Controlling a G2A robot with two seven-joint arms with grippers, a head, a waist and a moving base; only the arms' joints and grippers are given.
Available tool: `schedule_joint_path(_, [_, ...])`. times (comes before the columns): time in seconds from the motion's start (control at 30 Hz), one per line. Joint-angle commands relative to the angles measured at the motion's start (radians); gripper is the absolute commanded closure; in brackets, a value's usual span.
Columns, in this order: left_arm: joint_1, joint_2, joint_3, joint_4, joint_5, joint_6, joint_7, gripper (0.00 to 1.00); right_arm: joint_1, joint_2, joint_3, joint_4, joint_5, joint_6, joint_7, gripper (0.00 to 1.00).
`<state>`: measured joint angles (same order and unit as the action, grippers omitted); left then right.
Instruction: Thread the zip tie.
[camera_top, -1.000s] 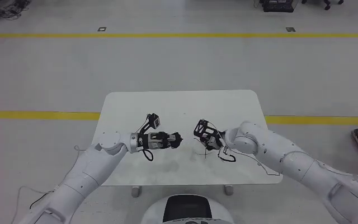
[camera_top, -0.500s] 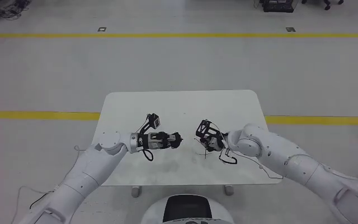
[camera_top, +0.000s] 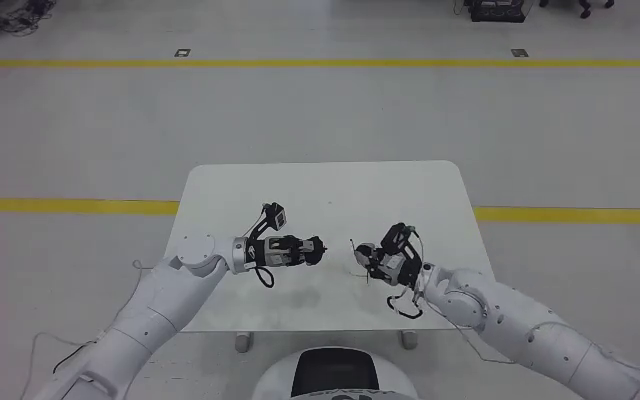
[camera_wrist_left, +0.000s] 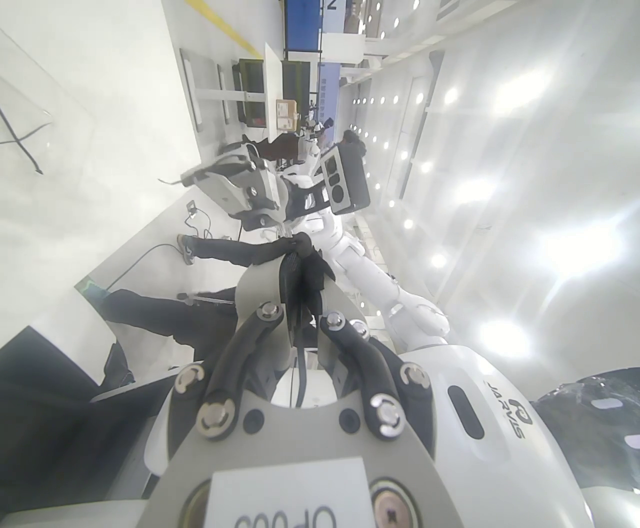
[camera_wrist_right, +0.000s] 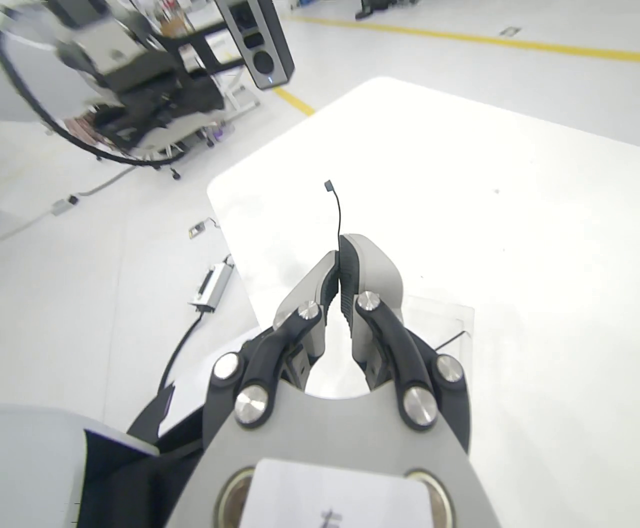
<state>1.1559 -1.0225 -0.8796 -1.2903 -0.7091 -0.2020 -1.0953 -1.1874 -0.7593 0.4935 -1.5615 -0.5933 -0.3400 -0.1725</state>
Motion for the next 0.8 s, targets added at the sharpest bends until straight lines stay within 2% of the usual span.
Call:
schedule_joint_path(0.0, [0.0, 0.0, 0.0, 0.0, 0.0, 0.0, 0.0, 1.0, -0.038, 0.014, -0.004, -0.012, 0.011, 0.0, -0.104, 1.0])
schedule_joint_path(0.13, [0.0, 0.0, 0.0, 0.0, 0.0, 0.0, 0.0, 1.0, -0.07, 0.034, -0.025, -0.024, 0.036, 0.0, -0.215, 1.0])
schedule_joint_path(0.27, [0.0, 0.0, 0.0, 0.0, 0.0, 0.0, 0.0, 1.0, -0.071, 0.046, -0.066, -0.041, 0.087, 0.0, -0.273, 1.0])
schedule_joint_path(0.77, [0.0, 0.0, 0.0, 0.0, 0.0, 0.0, 0.0, 1.0, -0.069, 0.047, -0.07, -0.042, 0.092, 0.0, -0.274, 1.0])
